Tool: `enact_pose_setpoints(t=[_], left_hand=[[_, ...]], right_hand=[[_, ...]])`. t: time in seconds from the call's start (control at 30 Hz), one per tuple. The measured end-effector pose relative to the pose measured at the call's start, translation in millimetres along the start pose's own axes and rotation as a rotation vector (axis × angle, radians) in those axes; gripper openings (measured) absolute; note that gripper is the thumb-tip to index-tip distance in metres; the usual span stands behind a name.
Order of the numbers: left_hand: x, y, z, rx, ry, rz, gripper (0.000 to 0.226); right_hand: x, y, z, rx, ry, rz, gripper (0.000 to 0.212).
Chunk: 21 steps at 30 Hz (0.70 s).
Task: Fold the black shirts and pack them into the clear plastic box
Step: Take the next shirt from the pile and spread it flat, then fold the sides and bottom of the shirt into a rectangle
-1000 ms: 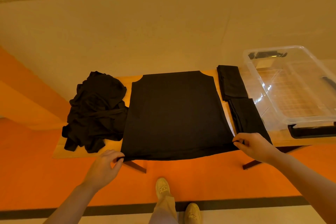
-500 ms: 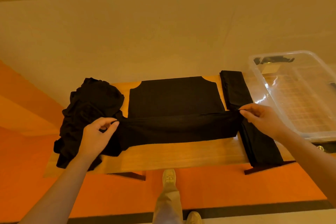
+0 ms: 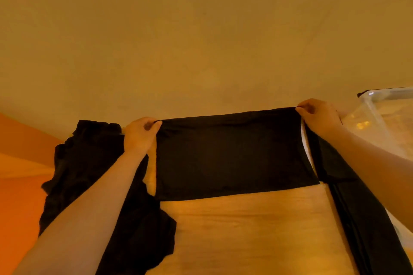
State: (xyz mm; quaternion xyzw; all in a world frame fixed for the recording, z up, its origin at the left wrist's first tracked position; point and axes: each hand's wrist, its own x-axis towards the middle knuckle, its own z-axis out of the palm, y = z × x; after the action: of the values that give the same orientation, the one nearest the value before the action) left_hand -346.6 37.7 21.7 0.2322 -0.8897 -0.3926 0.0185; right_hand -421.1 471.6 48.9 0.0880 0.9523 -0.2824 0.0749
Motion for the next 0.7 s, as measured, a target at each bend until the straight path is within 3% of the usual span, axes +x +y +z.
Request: enact_pose_setpoints(t=[0.07,0.2,0.27,0.33,0.43,0.7], left_hand=[[11.8,-7.7,16.2,0.067,0.024,0.009,0.029],[-3.9,-10.7,40.5,0.362,0.145,0.219,0.041],[-33.5,-4.5,51.5,0.462,0.097,0.417,0.047],[-71.5,-5.0,65.6,0.546,-0.058,0.567,0.055],[-114.4,-24.2,83.7,0.636,-0.219,0.554,0.061],[-165.2,-53.6,76.1,0.746,-0.247,0.448,0.069]], right_hand=[[9.1,1.0,18.7,-0.103,0.06,-0.023,0.029],[-10.8,-1.5,59.0,-0.326,0.191,-0.296,0.035],[-35.9,-8.5,80.6,-0.341,0.123,-0.393,0.041],[-65.6,-9.1,103.0,-0.351,0.034,-0.424,0.049],[-104.9,4.6,127.3,-0.417,-0.025,-0.374,0.055],[-162.8,28.4,132.5,-0.462,-0.018,-0.294,0.059]])
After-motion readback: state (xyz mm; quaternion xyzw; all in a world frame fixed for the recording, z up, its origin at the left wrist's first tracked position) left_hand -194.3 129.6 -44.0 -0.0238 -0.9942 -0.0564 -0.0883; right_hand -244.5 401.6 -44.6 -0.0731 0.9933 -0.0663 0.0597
